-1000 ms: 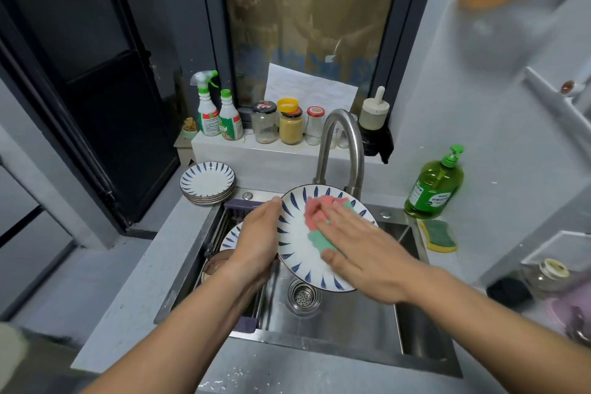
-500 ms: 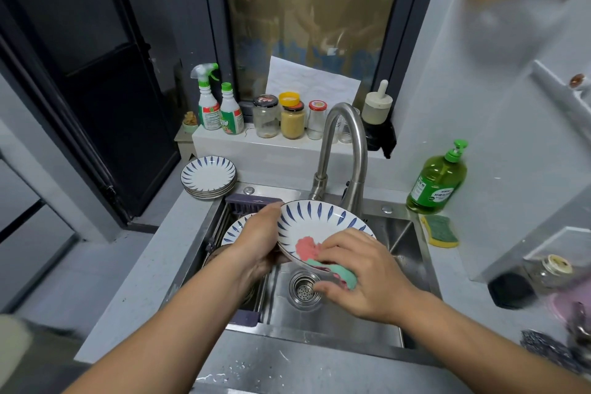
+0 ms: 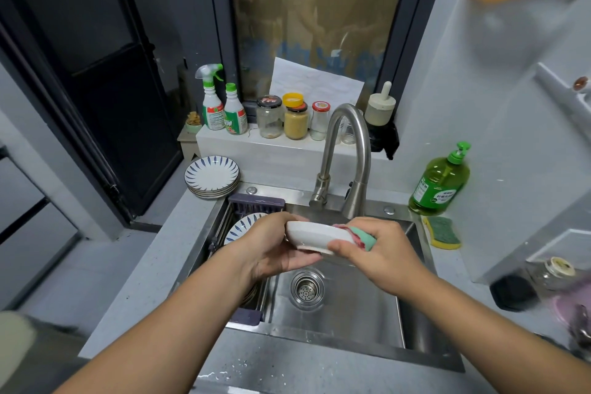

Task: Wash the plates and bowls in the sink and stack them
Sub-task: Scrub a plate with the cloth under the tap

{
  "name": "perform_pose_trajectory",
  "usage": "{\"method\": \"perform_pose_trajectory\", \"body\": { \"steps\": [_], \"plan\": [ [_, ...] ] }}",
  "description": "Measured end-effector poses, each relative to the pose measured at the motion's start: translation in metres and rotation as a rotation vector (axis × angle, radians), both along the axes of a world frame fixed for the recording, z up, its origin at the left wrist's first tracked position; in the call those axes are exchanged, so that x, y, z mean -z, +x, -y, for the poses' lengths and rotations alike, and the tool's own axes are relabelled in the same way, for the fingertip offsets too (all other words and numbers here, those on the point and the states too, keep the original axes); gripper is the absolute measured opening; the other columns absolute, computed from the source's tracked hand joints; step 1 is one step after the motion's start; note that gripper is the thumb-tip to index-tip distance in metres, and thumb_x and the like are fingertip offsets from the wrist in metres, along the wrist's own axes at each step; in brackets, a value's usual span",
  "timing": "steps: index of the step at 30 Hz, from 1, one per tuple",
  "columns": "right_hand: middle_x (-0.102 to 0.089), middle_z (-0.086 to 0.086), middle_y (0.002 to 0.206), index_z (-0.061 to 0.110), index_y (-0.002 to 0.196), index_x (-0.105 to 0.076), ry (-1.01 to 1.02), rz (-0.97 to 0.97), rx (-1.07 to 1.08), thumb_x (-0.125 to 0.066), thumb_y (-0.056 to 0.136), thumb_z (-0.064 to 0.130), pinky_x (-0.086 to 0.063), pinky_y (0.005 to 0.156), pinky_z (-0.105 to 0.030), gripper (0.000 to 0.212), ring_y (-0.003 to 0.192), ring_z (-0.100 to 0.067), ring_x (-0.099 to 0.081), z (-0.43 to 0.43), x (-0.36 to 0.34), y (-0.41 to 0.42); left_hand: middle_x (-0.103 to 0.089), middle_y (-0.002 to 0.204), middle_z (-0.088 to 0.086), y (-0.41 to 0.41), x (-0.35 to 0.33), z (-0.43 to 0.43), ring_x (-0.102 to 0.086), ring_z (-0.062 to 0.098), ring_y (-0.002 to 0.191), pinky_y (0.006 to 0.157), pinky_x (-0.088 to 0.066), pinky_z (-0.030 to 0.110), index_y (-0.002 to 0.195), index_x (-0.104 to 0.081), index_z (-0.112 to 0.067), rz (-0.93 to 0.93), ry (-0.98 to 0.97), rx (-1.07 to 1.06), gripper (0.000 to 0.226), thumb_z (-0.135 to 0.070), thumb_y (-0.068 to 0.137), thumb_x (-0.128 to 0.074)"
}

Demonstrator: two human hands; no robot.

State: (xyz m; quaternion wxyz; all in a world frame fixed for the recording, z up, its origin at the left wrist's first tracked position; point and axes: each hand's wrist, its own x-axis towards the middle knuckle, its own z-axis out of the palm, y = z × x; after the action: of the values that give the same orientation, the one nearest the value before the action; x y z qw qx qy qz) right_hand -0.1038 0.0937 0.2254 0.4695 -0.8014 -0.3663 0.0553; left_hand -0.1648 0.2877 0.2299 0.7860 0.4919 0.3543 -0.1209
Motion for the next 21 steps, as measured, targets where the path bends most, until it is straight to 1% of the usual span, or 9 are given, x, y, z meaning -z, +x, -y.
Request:
{"method": "perform_pose_trajectory", "body": {
  "steps": [3, 4, 6, 9, 10, 12, 15, 18, 21],
  "plan": [
    [-0.069, 0.007, 0.069, 0.017, 0.078, -0.076, 0.020, -0.093, 0.060, -0.082, 0.081, 0.025, -0.045, 0.057, -0.018, 0.011, 0.062, 0.000, -0.057, 0.003, -0.002, -0.001, -0.062, 0.100, 0.020, -0.005, 0.005, 0.000, -0.071, 0.038, 0.086, 0.086, -0.060, 0.057, 0.125, -0.058, -0.012, -0.028, 0.044, 0.160, 0.040, -0.039, 0.104, -0.038],
    [-0.070, 0.006, 0.069, 0.020, 0.078, -0.076, 0.042, -0.131, 0.084, -0.081, 0.082, 0.023, -0.046, 0.057, -0.018, 0.007, 0.062, 0.001, -0.059, 0.004, -0.004, -0.001, -0.060, 0.116, 0.020, -0.007, 0.006, 0.000, -0.063, 0.041, 0.110, 0.105, -0.045, 0.066, 0.134, -0.054, -0.017, -0.041, 0.095, 0.259, 0.055, -0.057, 0.102, -0.035],
    [-0.070, 0.009, 0.065, 0.025, 0.076, -0.075, 0.132, -0.217, 0.166, -0.080, 0.083, 0.017, -0.047, 0.055, -0.014, 0.012, 0.058, 0.004, -0.060, 0.005, -0.006, 0.001, -0.049, 0.147, 0.012, -0.011, 0.004, -0.002, -0.036, 0.038, 0.145, 0.117, -0.018, 0.068, 0.146, -0.047, -0.031, -0.020, 0.257, 0.392, 0.082, -0.086, 0.088, -0.031],
    [-0.076, -0.002, 0.076, 0.023, 0.079, -0.079, 0.309, -0.409, 0.242, -0.079, 0.084, 0.019, -0.055, 0.067, -0.030, 0.006, 0.067, -0.012, -0.067, 0.005, -0.009, 0.005, -0.066, 0.132, -0.007, -0.016, 0.000, -0.003, -0.055, 0.026, 0.133, 0.117, -0.032, 0.056, 0.133, -0.059, -0.032, 0.260, 0.304, 0.355, 0.070, -0.078, 0.080, -0.061],
    [-0.077, -0.007, 0.082, 0.021, 0.084, -0.080, 0.368, -0.483, 0.248, -0.081, 0.082, 0.023, -0.056, 0.072, -0.036, 0.003, 0.071, -0.018, -0.069, 0.004, -0.011, 0.007, -0.072, 0.124, -0.003, -0.017, 0.002, -0.006, -0.063, 0.025, 0.124, 0.112, -0.044, 0.050, 0.131, -0.060, -0.027, 0.346, 0.329, 0.307, 0.066, -0.062, 0.077, -0.076],
    [-0.077, -0.015, 0.092, 0.014, 0.095, -0.079, 0.464, -0.627, 0.270, -0.083, 0.075, 0.028, -0.056, 0.081, -0.042, 0.025, 0.078, -0.024, -0.071, 0.001, -0.013, 0.009, -0.076, 0.114, 0.004, -0.017, 0.010, -0.010, -0.071, 0.028, 0.112, 0.096, -0.058, 0.043, 0.123, -0.064, -0.019, 0.460, 0.387, 0.212, 0.058, -0.028, 0.073, -0.091],
    [-0.076, -0.016, 0.102, 0.010, 0.104, -0.074, 0.599, -0.768, 0.363, -0.077, 0.082, 0.027, -0.056, 0.088, -0.045, 0.028, 0.086, -0.026, -0.071, -0.004, -0.016, 0.012, -0.076, 0.111, 0.011, -0.019, 0.015, -0.010, -0.074, 0.031, 0.104, 0.089, -0.061, 0.044, 0.119, -0.066, -0.015, 0.557, 0.386, 0.120, 0.054, -0.011, 0.071, -0.090],
    [-0.077, -0.008, 0.105, 0.017, 0.108, -0.073, 0.731, -0.622, 0.522, -0.070, 0.093, 0.024, -0.056, 0.095, -0.047, 0.017, 0.096, -0.025, -0.073, -0.001, -0.017, 0.019, -0.075, 0.115, 0.015, -0.018, 0.018, -0.010, -0.073, 0.032, 0.105, 0.085, -0.059, 0.043, 0.124, -0.065, -0.011, 0.607, 0.321, 0.064, 0.057, -0.012, 0.072, -0.088],
    [-0.072, 0.008, 0.095, 0.034, 0.091, -0.073, 0.527, -0.189, 0.459, -0.068, 0.088, 0.039, -0.053, 0.087, -0.034, 0.007, 0.090, -0.012, -0.066, -0.001, -0.024, 0.014, -0.073, 0.116, 0.020, -0.017, 0.021, -0.010, -0.072, 0.033, 0.104, 0.085, -0.058, 0.042, 0.125, -0.064, -0.007, 0.616, 0.288, 0.005, 0.059, -0.011, 0.071, -0.088]
  ]
}}
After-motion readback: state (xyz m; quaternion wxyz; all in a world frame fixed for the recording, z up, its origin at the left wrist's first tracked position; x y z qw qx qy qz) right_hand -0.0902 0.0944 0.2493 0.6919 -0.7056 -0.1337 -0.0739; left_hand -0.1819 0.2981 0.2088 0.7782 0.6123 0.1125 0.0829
